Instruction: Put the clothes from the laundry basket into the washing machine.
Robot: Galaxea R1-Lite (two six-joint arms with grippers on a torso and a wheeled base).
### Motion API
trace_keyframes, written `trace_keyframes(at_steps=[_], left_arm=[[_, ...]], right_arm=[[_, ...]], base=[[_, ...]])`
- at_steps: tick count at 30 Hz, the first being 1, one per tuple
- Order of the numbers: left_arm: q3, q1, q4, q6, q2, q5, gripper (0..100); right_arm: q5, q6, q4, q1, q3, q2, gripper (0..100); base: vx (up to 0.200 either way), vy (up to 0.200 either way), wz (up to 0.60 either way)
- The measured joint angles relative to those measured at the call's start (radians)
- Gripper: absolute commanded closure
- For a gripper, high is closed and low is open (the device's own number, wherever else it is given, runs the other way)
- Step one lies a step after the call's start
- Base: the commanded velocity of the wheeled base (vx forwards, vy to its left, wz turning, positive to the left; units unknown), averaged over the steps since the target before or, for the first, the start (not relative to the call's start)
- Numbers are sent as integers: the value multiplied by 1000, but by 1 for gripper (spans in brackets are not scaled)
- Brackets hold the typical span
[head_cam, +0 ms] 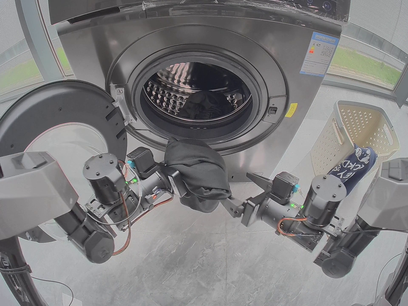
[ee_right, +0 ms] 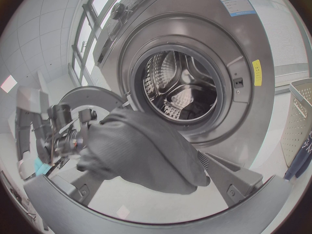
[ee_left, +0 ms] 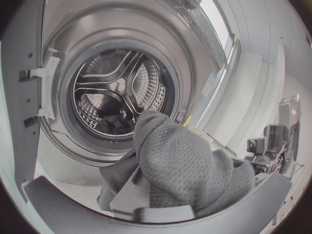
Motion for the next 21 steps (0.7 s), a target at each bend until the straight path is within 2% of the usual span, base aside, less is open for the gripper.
trace_keyframes(at_steps=[6, 10, 16, 21], left_arm=[[152, -5, 0, -70, -172, -33, 100], [252, -1, 0, -105, -284, -72, 100], [301, 2, 0, -101, -359, -80, 100], [310, 7, 1, -94, -380, -87, 100]], right_arm=[[76, -2, 0, 0, 156, -90, 0], [99, -9, 1, -8, 222, -130, 0], [80, -31, 20, -42, 212, -159, 0], [50, -45, 31, -106, 177, -166, 0]], base=[[0, 0, 0], [0, 0, 0], [0, 0, 0], [0, 0, 0]])
